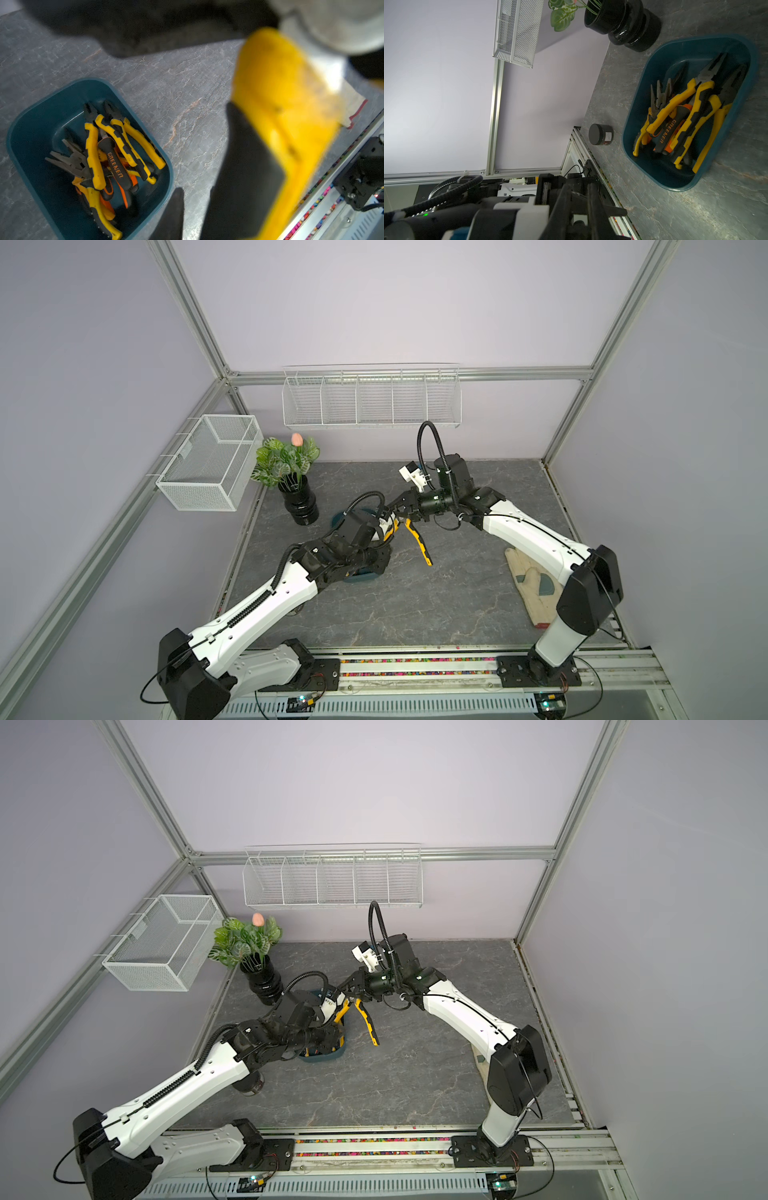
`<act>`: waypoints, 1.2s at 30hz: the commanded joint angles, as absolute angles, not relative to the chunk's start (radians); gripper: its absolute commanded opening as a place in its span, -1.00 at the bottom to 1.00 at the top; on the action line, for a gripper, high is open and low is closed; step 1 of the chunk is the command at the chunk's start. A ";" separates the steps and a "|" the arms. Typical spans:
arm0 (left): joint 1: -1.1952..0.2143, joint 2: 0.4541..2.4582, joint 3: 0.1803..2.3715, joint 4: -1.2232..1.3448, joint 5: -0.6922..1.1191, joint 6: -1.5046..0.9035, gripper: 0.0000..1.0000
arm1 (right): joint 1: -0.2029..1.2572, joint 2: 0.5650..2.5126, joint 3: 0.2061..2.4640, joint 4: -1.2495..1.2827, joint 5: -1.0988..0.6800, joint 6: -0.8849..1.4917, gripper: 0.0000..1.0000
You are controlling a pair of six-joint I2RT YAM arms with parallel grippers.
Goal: Take the pliers out of the storage box
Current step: Pick up the pliers from the storage box.
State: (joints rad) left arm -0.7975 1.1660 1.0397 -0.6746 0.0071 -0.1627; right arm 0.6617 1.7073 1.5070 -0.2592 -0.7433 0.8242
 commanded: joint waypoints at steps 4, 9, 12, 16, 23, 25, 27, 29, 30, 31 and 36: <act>-0.790 1.176 1.080 -0.706 -0.004 -0.158 -0.24 | 0.668 1.654 1.568 -0.441 -0.701 0.674 -0.87; -0.790 1.171 1.089 -0.712 0.010 -0.163 -0.16 | 0.668 1.652 1.562 -0.460 -0.667 0.646 -0.87; -0.790 1.170 1.094 -0.710 0.031 -0.165 -0.12 | 0.669 1.660 1.561 -0.462 -0.660 0.643 -0.87; -0.790 1.172 1.095 -0.710 0.052 -0.167 -0.26 | 0.670 1.666 1.554 -0.457 -0.652 0.637 -0.87; -0.792 1.186 1.098 -0.724 0.102 -0.157 -0.49 | 0.669 1.674 1.552 -0.455 -0.632 0.619 -0.87; -0.792 1.190 1.098 -0.724 0.123 -0.155 -0.55 | 0.669 1.681 1.555 -0.456 -0.634 0.618 -0.87; -0.790 1.193 1.098 -0.724 0.140 -0.152 -0.63 | 0.669 1.686 1.553 -0.456 -0.632 0.615 -0.87; -0.791 1.196 1.095 -0.728 0.150 -0.150 -0.78 | 0.669 1.687 1.553 -0.455 -0.628 0.613 -0.87; -0.793 1.197 1.094 -0.728 0.151 -0.149 -0.89 | 0.669 1.687 1.552 -0.457 -0.625 0.612 -0.87; -0.793 1.198 1.092 -0.727 0.155 -0.149 -1.00 | 0.670 1.687 1.554 -0.459 -0.622 0.609 -0.87; -0.793 1.197 1.076 -0.718 0.174 -0.149 -1.00 | 0.670 1.692 1.559 -0.463 -0.618 0.605 -0.87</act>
State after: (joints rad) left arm -0.7918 1.1950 1.0641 -0.7074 0.1349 -0.1791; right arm 0.6655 1.6947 1.5402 -0.4603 -0.6064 0.6426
